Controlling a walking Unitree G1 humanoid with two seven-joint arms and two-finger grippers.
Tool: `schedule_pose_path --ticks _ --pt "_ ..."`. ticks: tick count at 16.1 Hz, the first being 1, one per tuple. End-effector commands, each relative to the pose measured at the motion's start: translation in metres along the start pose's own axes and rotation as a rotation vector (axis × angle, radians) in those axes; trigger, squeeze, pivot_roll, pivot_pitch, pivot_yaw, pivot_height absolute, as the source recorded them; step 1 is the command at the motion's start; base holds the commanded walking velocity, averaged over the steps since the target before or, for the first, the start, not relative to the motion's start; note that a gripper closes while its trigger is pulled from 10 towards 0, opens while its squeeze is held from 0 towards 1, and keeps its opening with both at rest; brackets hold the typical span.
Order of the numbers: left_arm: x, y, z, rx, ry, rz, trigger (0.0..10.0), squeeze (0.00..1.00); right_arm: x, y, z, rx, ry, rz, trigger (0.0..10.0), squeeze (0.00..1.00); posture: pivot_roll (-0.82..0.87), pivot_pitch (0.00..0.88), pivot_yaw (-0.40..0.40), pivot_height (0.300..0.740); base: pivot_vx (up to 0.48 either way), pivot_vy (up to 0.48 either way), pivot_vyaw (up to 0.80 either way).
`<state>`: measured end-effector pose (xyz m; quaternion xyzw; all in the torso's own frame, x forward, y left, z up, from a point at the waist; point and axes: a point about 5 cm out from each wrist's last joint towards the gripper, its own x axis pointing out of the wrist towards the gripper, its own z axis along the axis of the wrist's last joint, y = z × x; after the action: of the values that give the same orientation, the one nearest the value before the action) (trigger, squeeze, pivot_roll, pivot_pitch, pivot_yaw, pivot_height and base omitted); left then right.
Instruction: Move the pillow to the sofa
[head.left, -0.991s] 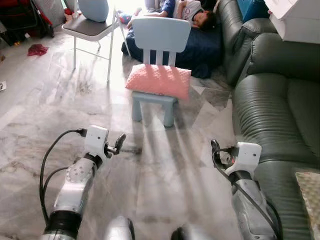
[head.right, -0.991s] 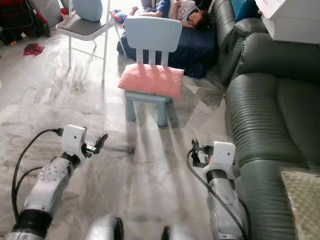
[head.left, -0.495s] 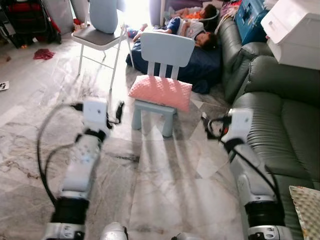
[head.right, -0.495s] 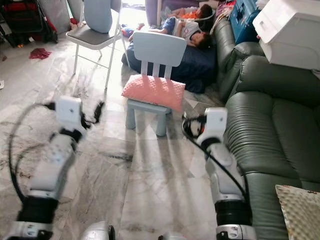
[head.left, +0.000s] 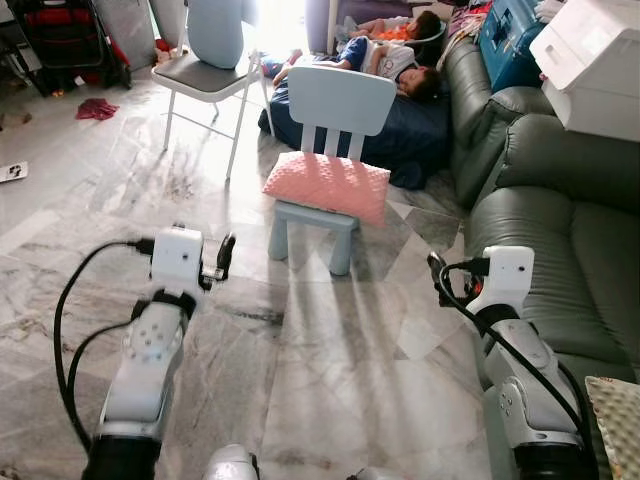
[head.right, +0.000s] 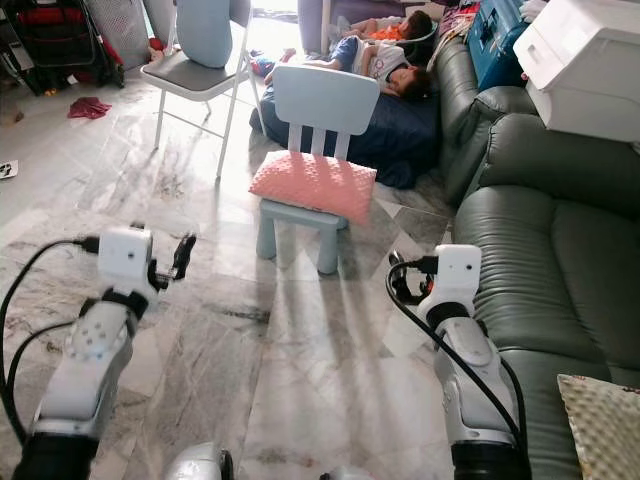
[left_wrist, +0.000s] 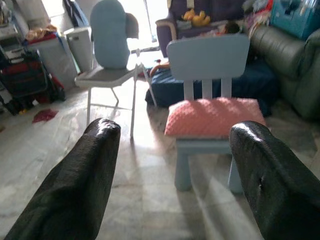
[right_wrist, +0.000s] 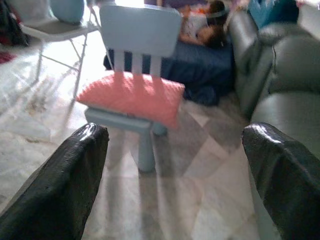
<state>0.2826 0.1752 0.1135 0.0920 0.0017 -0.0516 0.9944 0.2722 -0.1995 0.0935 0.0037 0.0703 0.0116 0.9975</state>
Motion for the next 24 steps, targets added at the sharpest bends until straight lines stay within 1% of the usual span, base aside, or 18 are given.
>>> schedule_pose_path --ticks 1,3,5,7,9,10,11,13,15,16,17,18,19,20,21,22,23,24 --pt "0.000 0.002 0.005 -0.007 -0.009 -0.006 10.0 0.00 -0.001 0.003 0.005 -0.001 -0.027 0.019 10.0 0.00 -0.03 0.000 -0.037 0.740 0.259 0.000 0.00" --pt "0.000 -0.001 0.008 -0.025 -0.020 -0.015 10.0 0.00 0.002 0.005 0.007 0.024 -0.026 0.010 10.0 0.00 -0.03 0.000 -0.036 0.740 0.311 0.000 0.00" --pt "-0.001 -0.004 0.010 -0.018 -0.037 -0.046 10.0 0.00 0.003 0.001 0.005 0.090 0.003 -0.023 10.0 0.00 -0.03 0.000 -0.035 0.740 0.424 0.000 0.00" --pt "0.001 -0.002 0.010 -0.025 -0.035 -0.032 10.0 0.00 0.004 -0.001 0.002 0.086 0.018 -0.033 10.0 0.00 -0.03 0.000 -0.035 0.740 0.458 0.000 0.00" --pt "0.002 -0.003 0.024 -0.047 -0.074 -0.059 10.0 0.00 0.007 0.004 0.013 0.126 -0.023 -0.054 10.0 0.00 -0.02 0.017 -0.046 0.740 0.456 0.000 0.00" --pt "0.001 -0.005 0.026 -0.039 -0.086 -0.076 10.0 0.00 0.008 0.011 0.018 0.133 -0.038 -0.010 10.0 0.00 -0.02 0.025 -0.048 0.740 0.454 0.000 0.00" --pt "-0.001 -0.007 0.020 -0.023 -0.079 -0.087 10.0 0.00 0.004 0.013 0.021 0.046 -0.052 0.021 10.0 0.00 -0.02 0.024 -0.047 0.740 0.458 0.000 0.00" --pt "-0.005 -0.011 0.008 -0.037 -0.040 -0.088 10.0 0.00 -0.004 0.011 0.012 0.090 -0.038 -0.001 10.0 0.00 -0.02 0.012 -0.047 0.740 0.454 0.000 0.00" --pt "-0.026 -0.016 0.002 -0.034 -0.019 -0.112 10.0 0.00 -0.026 0.010 -0.001 0.086 -0.002 -0.015 10.0 0.00 -0.01 0.038 -0.065 0.740 0.456 0.000 0.00" --pt "-0.027 -0.013 -0.004 -0.037 0.007 -0.127 10.0 0.00 -0.028 0.013 -0.009 0.074 0.041 -0.013 10.0 0.00 0.00 0.049 -0.082 0.740 0.458 0.000 0.00" --pt "-0.040 -0.004 -0.026 -0.027 0.081 -0.111 10.0 0.00 -0.039 0.024 -0.032 0.094 0.102 0.009 10.0 0.00 0.02 0.041 -0.091 0.740 0.458 0.000 0.00" --pt "-0.042 0.004 -0.037 0.005 0.115 -0.098 10.0 0.00 -0.045 0.037 -0.037 0.076 0.091 0.056 10.0 0.00 0.03 0.082 -0.072 0.740 0.435 0.000 0.00" --pt "-0.041 0.010 -0.039 0.023 0.129 -0.084 10.0 0.00 -0.047 0.044 -0.042 -0.017 0.075 0.093 10.0 0.00 0.03 0.077 -0.064 0.740 0.428 0.000 0.00" --pt "-0.044 0.010 -0.038 0.015 0.134 -0.099 10.0 0.00 -0.050 0.042 -0.046 -0.034 0.087 0.058 10.0 0.00 0.04 0.047 -0.069 0.740 0.431 0.000 0.00" --pt "-0.046 0.011 -0.028 0.062 0.100 -0.140 10.0 0.00 -0.052 0.038 -0.042 0.054 0.090 0.003 10.0 0.00 0.05 0.023 -0.072 0.740 0.428 0.000 0.00" --pt "-0.045 0.013 -0.024 0.055 0.101 -0.141 10.0 0.00 -0.051 0.038 -0.036 0.064 0.075 0.009 10.0 0.00 0.04 0.014 -0.051 0.740 0.439 0.000 0.00" --pt "-0.036 0.016 -0.018 0.011 0.116 -0.111 10.0 0.00 -0.041 0.039 -0.025 0.054 0.040 0.024 10.0 0.00 0.01 0.037 -0.020 0.740 0.000 0.000 0.00" --pt "-0.031 0.009 -0.021 0.004 0.107 -0.146 10.0 0.00 -0.034 0.036 -0.028 0.038 0.031 0.018 10.0 0.00 0.00 0.088 -0.006 0.740 0.000 0.000 0.00"
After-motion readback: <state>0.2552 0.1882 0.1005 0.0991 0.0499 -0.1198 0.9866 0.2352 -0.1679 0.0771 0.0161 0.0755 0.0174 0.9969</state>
